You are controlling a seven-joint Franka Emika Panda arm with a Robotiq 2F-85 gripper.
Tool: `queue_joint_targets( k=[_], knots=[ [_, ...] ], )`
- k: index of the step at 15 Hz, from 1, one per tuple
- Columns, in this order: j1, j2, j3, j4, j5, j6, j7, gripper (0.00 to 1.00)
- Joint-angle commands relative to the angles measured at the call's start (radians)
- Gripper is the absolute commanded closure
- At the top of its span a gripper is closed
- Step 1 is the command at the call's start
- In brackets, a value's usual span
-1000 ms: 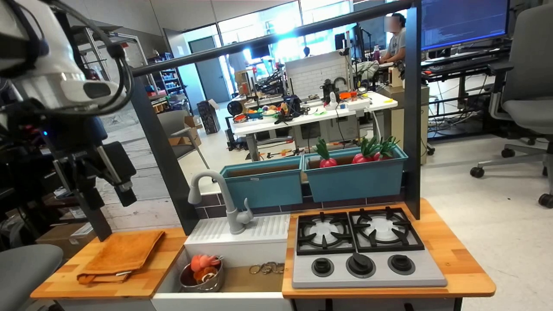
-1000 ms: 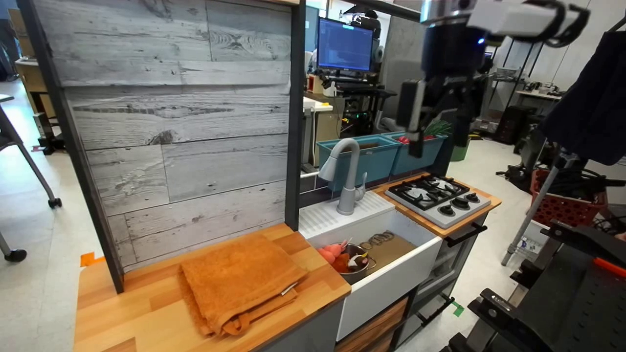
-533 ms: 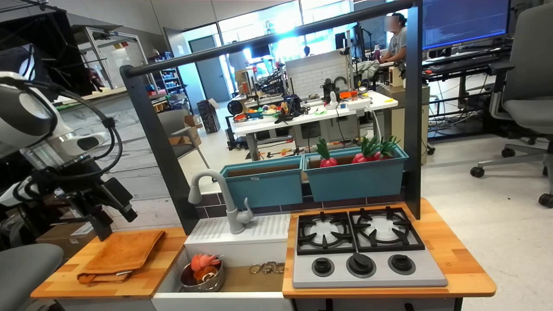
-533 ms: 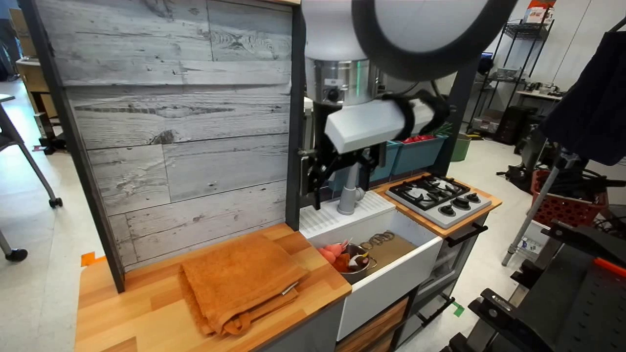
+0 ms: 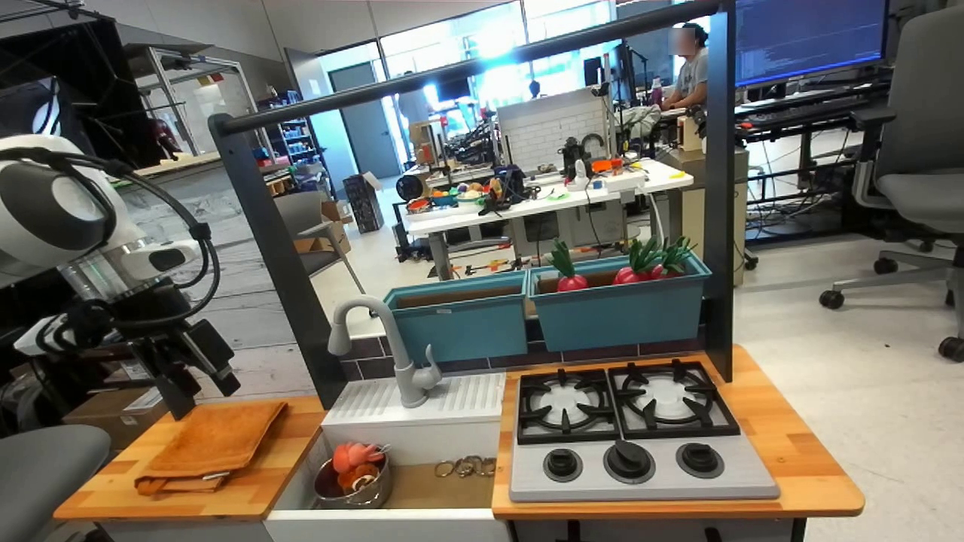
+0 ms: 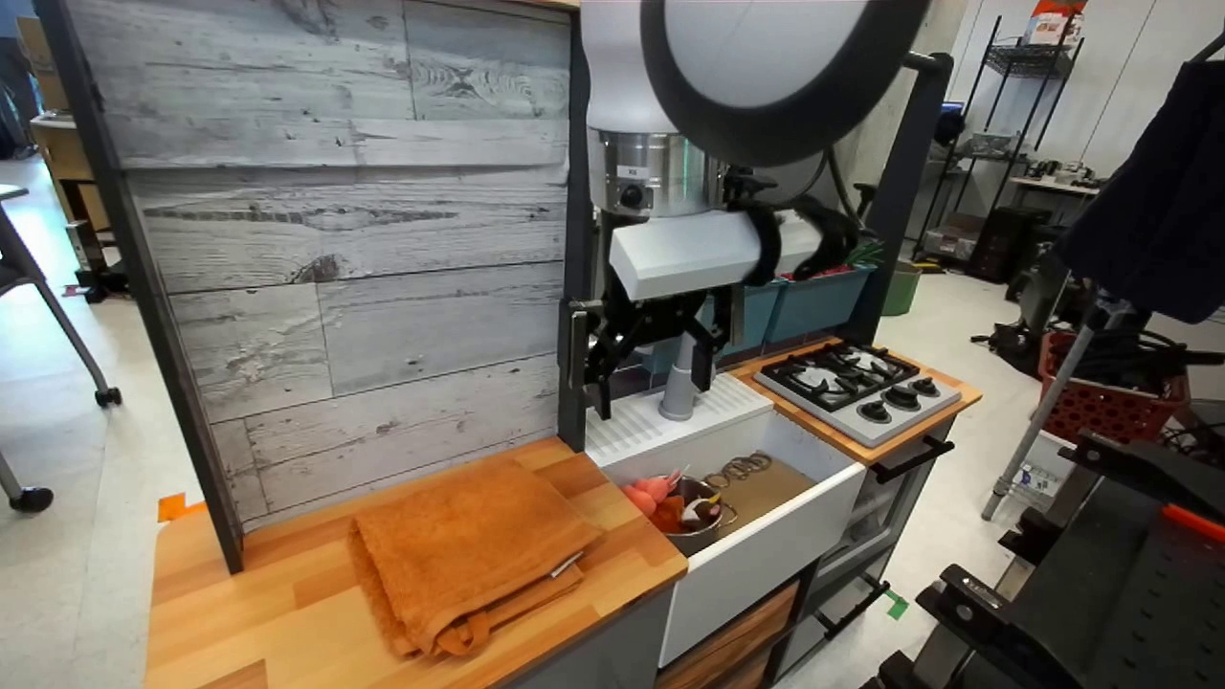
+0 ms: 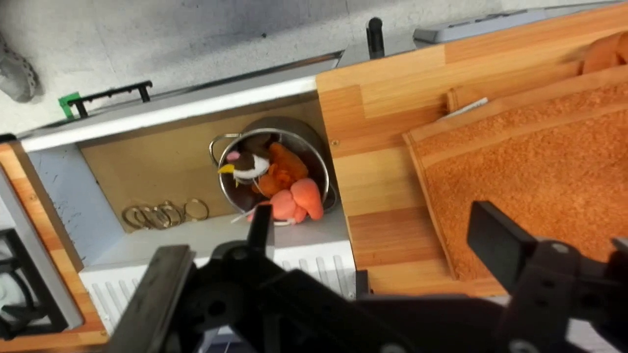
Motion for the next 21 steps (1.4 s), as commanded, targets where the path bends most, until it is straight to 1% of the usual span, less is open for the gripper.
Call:
queue_joint_targets(
  k=[1, 4, 6, 8, 9, 11, 13, 14, 15, 16, 17, 21],
  knots=[
    [0.005, 0.155, 0.036, 0.228, 0.105, -0.229, -0.032, 0.0],
    [0.078, 0.276, -0.008, 0.382, 0.081, -0.336, 0.091, 0.0],
    [0.123, 0.363, -0.034, 0.482, 0.054, -0.369, 0.176, 0.0],
    [0.153, 0.447, -0.048, 0.583, 0.044, -0.423, 0.231, 0.0],
    [0.117, 0.354, -0.018, 0.446, 0.059, -0.347, 0.181, 0.0],
    [0.141, 0.418, -0.028, 0.518, 0.055, -0.373, 0.216, 0.0],
    [0.145, 0.443, -0.032, 0.548, 0.054, -0.379, 0.224, 0.0],
    [0.14, 0.425, -0.03, 0.528, 0.008, -0.407, 0.115, 0.0],
    [0.109, 0.399, -0.009, 0.499, 0.01, -0.376, 0.04, 0.0],
    [0.097, 0.397, -0.011, 0.498, -0.003, -0.352, -0.019, 0.0],
    [0.089, 0.402, -0.025, 0.506, -0.025, -0.319, -0.071, 0.0],
    [0.047, 0.443, -0.028, 0.567, -0.056, -0.202, -0.274, 0.0]
  ],
)
